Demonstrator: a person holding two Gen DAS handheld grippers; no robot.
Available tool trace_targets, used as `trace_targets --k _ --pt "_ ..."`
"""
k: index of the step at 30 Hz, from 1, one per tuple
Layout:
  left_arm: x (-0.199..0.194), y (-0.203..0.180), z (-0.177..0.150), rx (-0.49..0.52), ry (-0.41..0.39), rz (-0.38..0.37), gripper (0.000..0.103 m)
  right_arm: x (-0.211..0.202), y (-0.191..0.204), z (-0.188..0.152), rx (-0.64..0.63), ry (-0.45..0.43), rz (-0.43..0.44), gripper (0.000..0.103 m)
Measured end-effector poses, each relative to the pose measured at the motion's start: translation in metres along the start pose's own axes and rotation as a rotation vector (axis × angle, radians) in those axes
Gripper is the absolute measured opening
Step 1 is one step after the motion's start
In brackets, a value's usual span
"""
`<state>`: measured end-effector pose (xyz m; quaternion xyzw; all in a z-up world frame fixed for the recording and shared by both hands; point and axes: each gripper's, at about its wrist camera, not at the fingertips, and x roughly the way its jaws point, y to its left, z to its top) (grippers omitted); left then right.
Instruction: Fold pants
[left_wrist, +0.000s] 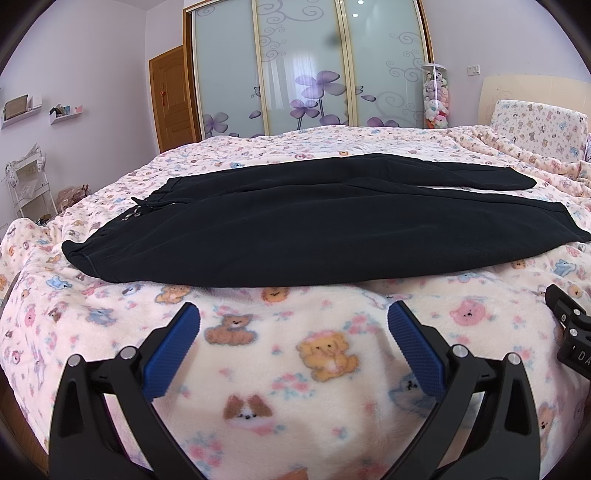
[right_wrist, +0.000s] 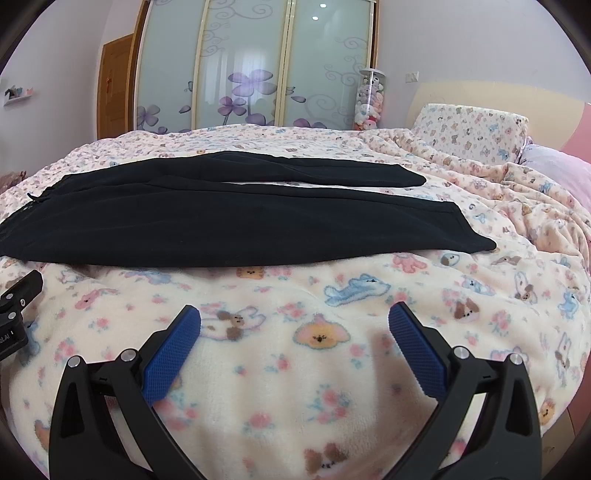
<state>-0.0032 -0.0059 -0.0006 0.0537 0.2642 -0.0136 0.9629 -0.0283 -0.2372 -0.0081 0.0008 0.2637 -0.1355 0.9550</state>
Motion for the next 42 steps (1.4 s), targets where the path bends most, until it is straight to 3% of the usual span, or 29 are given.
trace_targets --k 23,29,35,39,42 --pt "-0.001 -0.002 0.003 0.004 0.007 -0.002 0.101 0.001 -0.007 0.009 0.02 0.029 0.031 0.102" --pt "-0.005 0.001 0.024 -0.001 0.003 -0.004 0.101 0.005 -0.027 0.051 0.068 0.052 0.098 0.102" --pt "0.003 0.007 0.057 -0.032 0.007 0.016 0.101 0.021 -0.039 0.101 0.049 0.026 0.097 0.102" --pt "0.018 0.007 0.082 -0.013 0.006 0.008 0.101 0.048 -0.052 0.14 0.079 0.037 0.108 0.102" --pt "0.034 0.004 0.1 0.004 -0.001 -0.011 0.101 0.085 -0.067 0.178 0.141 0.106 0.109 0.102"
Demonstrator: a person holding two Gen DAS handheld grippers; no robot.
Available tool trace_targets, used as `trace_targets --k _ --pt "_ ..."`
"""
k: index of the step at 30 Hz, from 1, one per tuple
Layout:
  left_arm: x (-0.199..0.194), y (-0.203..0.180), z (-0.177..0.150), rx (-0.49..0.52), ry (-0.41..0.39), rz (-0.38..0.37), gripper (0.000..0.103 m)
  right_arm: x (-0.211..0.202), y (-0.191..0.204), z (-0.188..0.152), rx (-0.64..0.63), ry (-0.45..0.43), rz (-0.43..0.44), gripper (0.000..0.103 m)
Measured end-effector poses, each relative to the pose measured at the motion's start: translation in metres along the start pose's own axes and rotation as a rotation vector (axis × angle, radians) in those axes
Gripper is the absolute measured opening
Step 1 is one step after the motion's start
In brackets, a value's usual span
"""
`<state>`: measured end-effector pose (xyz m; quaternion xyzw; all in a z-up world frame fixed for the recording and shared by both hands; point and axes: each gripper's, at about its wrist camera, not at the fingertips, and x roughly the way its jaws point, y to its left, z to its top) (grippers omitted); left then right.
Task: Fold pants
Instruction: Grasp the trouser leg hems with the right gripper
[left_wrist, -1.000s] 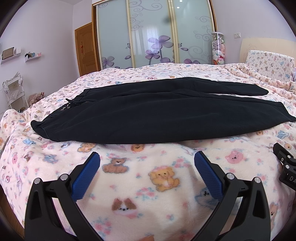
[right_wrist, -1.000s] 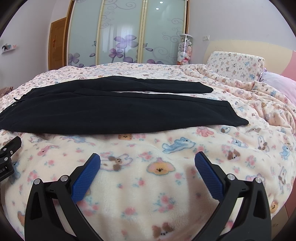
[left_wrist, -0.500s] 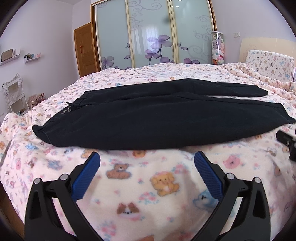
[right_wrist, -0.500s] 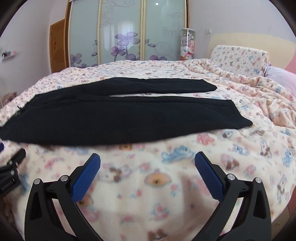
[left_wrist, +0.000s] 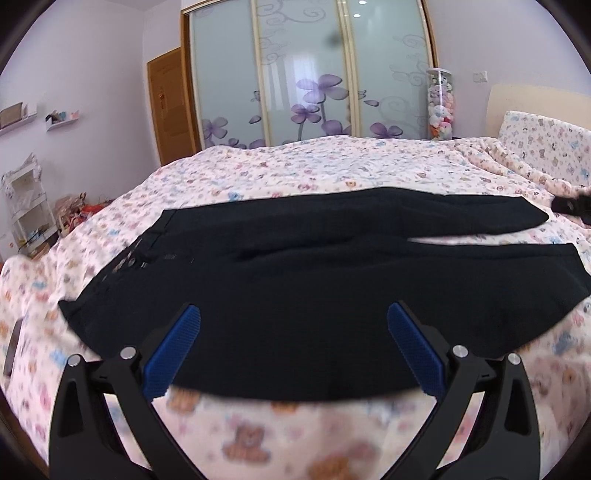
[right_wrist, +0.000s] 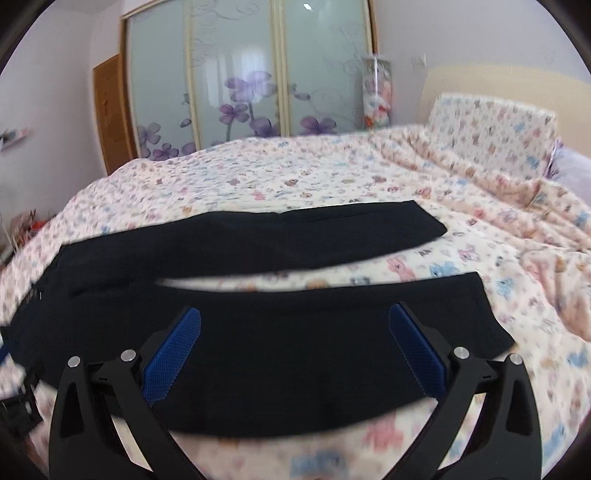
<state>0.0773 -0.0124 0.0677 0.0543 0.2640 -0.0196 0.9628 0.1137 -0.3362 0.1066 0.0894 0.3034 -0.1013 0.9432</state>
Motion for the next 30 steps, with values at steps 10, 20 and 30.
trace_targets --k 10,20,30 --pt "0.036 0.009 0.017 -0.1 -0.124 -0.037 0.101 0.144 -0.053 0.121 0.266 0.127 -0.118 0.096" --pt "0.04 -0.003 0.002 -0.049 -0.154 -0.019 0.101 0.255 -0.091 0.14 0.457 0.227 -0.34 0.077" --pt "0.04 -0.008 -0.008 -0.013 -0.158 -0.047 0.101 0.294 -0.094 0.148 0.443 0.214 -0.581 0.078"
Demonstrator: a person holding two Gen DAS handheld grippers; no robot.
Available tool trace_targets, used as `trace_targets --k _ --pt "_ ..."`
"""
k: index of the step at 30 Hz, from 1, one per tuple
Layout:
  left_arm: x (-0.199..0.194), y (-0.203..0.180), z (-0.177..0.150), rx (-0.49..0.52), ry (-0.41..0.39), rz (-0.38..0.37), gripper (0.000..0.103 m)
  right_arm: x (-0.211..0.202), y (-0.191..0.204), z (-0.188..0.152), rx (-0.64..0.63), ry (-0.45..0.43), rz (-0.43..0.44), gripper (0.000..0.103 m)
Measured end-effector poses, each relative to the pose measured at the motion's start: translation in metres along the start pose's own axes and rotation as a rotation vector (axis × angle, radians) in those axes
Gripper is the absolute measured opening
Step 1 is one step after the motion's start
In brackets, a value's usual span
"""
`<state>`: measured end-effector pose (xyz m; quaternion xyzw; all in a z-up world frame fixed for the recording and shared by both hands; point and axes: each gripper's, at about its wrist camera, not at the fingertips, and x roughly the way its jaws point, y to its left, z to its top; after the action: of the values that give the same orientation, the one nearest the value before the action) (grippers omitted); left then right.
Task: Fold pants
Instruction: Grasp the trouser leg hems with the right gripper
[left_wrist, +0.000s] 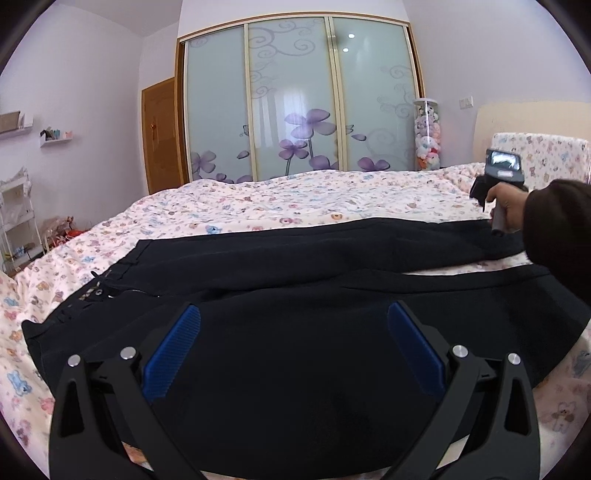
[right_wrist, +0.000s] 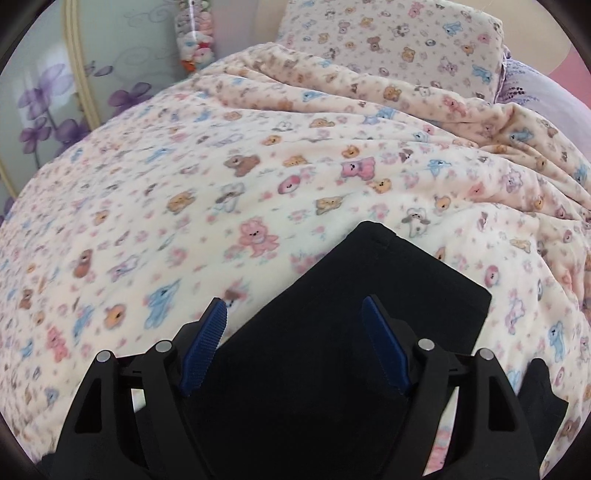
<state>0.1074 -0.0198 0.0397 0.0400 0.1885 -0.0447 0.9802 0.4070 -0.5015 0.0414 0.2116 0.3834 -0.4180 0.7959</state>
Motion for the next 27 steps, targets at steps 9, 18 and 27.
trace_targets --k 9,18,27 --pt "0.002 0.003 -0.002 -0.024 0.009 -0.004 0.101 0.035 -0.007 -0.013 -0.004 0.073 -0.074 0.062" --pt "0.004 0.007 -0.002 -0.039 0.019 -0.048 0.101 0.021 -0.039 -0.015 0.1 0.094 0.139 0.011" --pt "0.012 0.015 -0.003 -0.079 0.051 -0.067 0.101 -0.021 -0.095 -0.017 0.245 0.073 0.431 0.008"
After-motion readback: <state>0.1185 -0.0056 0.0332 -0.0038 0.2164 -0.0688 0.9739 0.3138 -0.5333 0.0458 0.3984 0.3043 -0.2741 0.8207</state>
